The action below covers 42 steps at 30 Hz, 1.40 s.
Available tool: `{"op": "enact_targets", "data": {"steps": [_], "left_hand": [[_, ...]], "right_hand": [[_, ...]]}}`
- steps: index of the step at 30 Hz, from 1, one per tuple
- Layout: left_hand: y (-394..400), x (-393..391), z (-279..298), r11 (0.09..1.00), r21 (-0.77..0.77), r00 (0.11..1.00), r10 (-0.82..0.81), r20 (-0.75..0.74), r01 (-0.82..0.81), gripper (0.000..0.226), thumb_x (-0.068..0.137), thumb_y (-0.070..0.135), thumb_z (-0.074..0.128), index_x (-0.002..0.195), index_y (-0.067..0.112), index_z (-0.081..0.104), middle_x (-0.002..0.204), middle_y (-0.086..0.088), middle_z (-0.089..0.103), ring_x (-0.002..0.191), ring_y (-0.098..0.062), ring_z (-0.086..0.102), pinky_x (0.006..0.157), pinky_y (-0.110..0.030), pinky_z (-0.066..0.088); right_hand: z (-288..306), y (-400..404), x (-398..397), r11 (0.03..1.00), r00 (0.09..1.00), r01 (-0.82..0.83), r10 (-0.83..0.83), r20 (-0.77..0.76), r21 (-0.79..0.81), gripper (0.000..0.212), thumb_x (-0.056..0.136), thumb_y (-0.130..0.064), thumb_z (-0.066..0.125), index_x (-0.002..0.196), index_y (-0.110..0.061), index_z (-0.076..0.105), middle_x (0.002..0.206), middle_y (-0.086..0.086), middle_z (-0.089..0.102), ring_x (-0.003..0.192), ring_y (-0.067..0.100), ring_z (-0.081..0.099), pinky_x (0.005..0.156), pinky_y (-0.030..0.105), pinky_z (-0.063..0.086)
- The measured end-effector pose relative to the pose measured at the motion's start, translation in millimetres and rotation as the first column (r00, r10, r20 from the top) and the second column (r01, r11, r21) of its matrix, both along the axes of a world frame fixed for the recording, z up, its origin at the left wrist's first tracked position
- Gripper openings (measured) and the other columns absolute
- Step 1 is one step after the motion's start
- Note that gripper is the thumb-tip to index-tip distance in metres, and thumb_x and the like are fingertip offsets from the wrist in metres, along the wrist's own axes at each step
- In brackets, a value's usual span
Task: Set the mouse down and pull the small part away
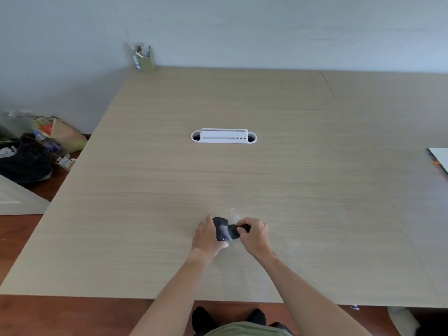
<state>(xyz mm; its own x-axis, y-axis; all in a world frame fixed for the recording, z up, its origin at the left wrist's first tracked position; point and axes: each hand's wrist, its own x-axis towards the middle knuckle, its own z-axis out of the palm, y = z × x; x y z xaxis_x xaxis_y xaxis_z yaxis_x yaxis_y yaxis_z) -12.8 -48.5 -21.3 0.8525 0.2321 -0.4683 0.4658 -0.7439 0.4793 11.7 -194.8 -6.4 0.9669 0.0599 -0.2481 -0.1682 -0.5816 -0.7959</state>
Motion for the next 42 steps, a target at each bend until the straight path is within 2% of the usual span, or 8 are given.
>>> {"op": "enact_targets", "data": {"steps": [3,8,13,18,24,32,37,42], "left_hand": [[0,0,3,1.0,0.01,0.999,0.003,-0.037,-0.003,0.072,0.07,0.033,0.079,0.126,0.013,0.038,0.112,-0.013,0.054,0.103,-0.032,0.056,0.083,-0.037,0.049],[2,-1,3,0.999,-0.029,0.999,0.038,-0.035,-0.039,0.071,0.07,0.032,0.079,0.126,0.014,0.039,0.111,-0.013,0.054,0.102,-0.032,0.056,0.079,-0.034,0.048],[0,-2,3,0.995,-0.075,0.997,0.072,-0.012,-0.073,0.076,0.073,0.034,0.076,0.135,0.023,0.034,0.107,-0.011,0.051,0.095,-0.031,0.052,0.08,-0.036,0.049],[-5,-4,3,0.997,-0.055,0.998,0.061,0.014,-0.06,0.077,0.078,0.035,0.072,0.143,0.03,0.03,0.114,-0.013,0.047,0.098,-0.035,0.053,0.085,-0.035,0.048],[-6,-4,6,0.996,-0.067,0.998,0.064,0.022,-0.063,0.067,0.078,0.028,0.064,0.138,0.032,0.033,0.104,-0.008,0.044,0.085,-0.028,0.048,0.077,-0.031,0.047],[-10,-6,8,0.992,-0.091,0.996,0.088,0.007,-0.087,0.069,0.077,0.028,0.065,0.138,0.032,0.033,0.104,-0.008,0.047,0.088,-0.028,0.049,0.078,-0.032,0.048],[-13,-9,10,0.992,-0.087,0.996,0.094,0.002,-0.094,0.07,0.078,0.027,0.067,0.139,0.031,0.032,0.102,-0.007,0.043,0.084,-0.027,0.047,0.075,-0.029,0.043],[-15,-12,11,0.988,-0.116,0.994,0.106,0.003,-0.105,0.071,0.076,0.028,0.068,0.137,0.032,0.033,0.104,-0.007,0.045,0.085,-0.026,0.05,0.074,-0.029,0.045]], "right_hand": [[-1,1,8,0.998,0.997,0.056,-0.055,0.058,-0.017,0.013,0.076,0.006,0.056,0.073,0.002,0.068,0.071,0.016,0.068,0.072,0.031,0.062,0.056,0.022,0.039],[6,1,4,0.998,0.998,-0.062,0.062,0.003,0.017,0.022,0.077,0.002,0.059,0.081,-0.01,0.078,0.068,-0.01,0.069,0.066,0.002,0.063,0.059,0.006,0.047],[-12,-14,-5,0.995,0.991,0.059,-0.049,0.125,-0.082,0.014,0.075,0.004,0.052,0.066,0.002,0.063,0.06,0.017,0.062,0.061,0.035,0.056,0.051,0.026,0.034],[-12,-29,-25,0.991,0.96,0.057,-0.02,0.28,-0.124,0.023,0.085,0.006,0.054,0.093,-0.004,0.073,0.083,0.0,0.063,0.065,0.007,0.054,0.059,0.007,0.039],[-40,-32,-41,0.932,0.971,-0.162,0.209,0.116,-0.323,0.033,0.083,0.021,0.041,0.102,0.004,0.061,0.099,0.003,0.048,0.076,0.023,0.052,0.06,0.016,0.043],[-44,-19,-36,0.88,0.956,-0.247,0.289,0.044,-0.406,0.033,0.069,0.026,0.045,0.072,-0.007,0.043,0.1,0.0,0.043,0.07,0.018,0.045,0.057,0.033,0.048],[-55,-26,-31,0.874,0.959,-0.24,0.281,0.035,-0.423,0.029,0.073,0.024,0.05,0.086,0.0,0.059,0.112,0.005,0.049,0.082,0.026,0.059,0.066,0.035,0.056],[-59,-25,-31,0.86,0.956,-0.25,0.293,0.029,-0.444,0.028,0.069,0.025,0.048,0.077,-0.001,0.055,0.102,0.001,0.049,0.075,0.025,0.055,0.057,0.037,0.051]]}}
